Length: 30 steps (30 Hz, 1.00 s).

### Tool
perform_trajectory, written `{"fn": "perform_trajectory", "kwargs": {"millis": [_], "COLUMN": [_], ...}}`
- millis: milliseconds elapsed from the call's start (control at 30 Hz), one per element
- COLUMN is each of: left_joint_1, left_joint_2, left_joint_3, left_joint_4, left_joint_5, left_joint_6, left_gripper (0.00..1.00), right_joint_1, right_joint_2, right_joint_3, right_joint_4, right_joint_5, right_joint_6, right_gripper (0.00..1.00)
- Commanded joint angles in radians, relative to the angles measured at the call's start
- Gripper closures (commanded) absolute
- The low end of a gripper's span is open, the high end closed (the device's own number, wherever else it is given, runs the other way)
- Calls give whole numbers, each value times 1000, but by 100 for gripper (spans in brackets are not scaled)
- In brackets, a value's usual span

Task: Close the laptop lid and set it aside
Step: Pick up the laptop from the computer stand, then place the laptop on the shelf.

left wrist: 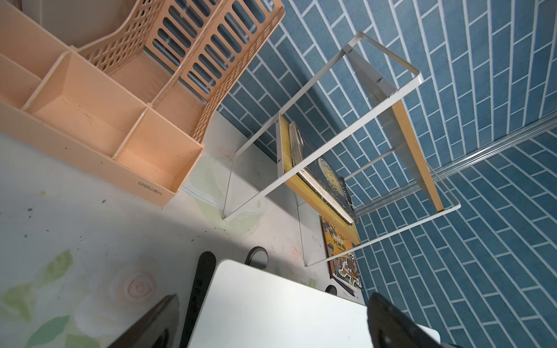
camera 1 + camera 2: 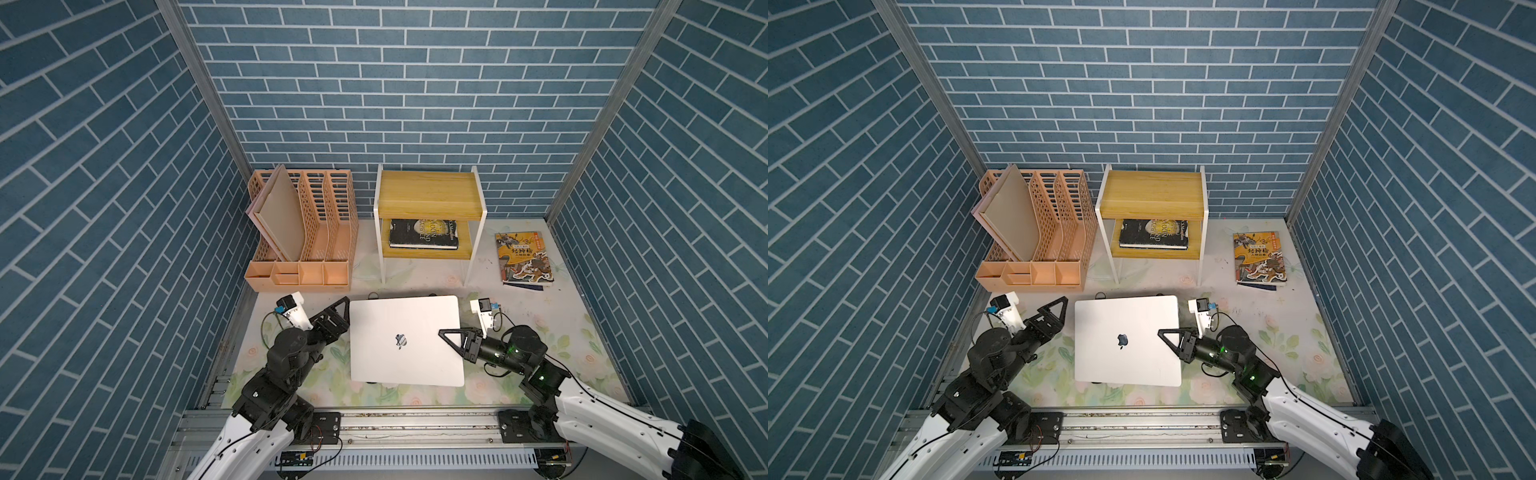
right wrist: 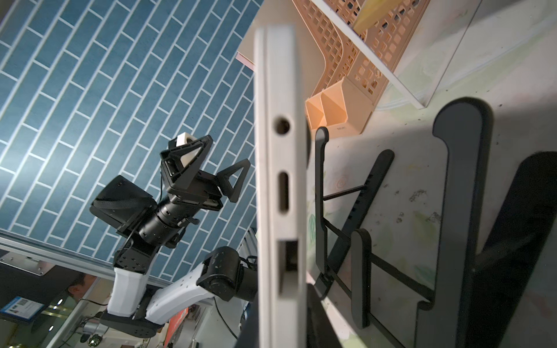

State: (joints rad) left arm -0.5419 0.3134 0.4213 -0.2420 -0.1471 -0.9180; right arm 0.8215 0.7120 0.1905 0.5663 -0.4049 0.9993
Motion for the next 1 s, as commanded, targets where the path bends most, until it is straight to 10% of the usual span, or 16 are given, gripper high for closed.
{"fn": "perform_trajectory", "kwargs": {"millis": [0,500,967], "left_joint_1": [-6,-6,-5], "left_joint_2": [-26,-158,-66], "left_joint_3": [34,86,166], "left_joint_4": [-48,-100,-14], "left_joint_5": [-36,-165,-56], "left_joint_6": [38,86,180], "left_gripper": [0,0,0], "right_joint_1": [5,5,6], "right_joint_2": [-96,-257,-66], "right_joint_3": [103,316,512], "right_joint_4": [157,57,268], "right_joint_5": [50,263,502], "right_joint_6": [110,191,267], "right_gripper": [100,100,100]}}
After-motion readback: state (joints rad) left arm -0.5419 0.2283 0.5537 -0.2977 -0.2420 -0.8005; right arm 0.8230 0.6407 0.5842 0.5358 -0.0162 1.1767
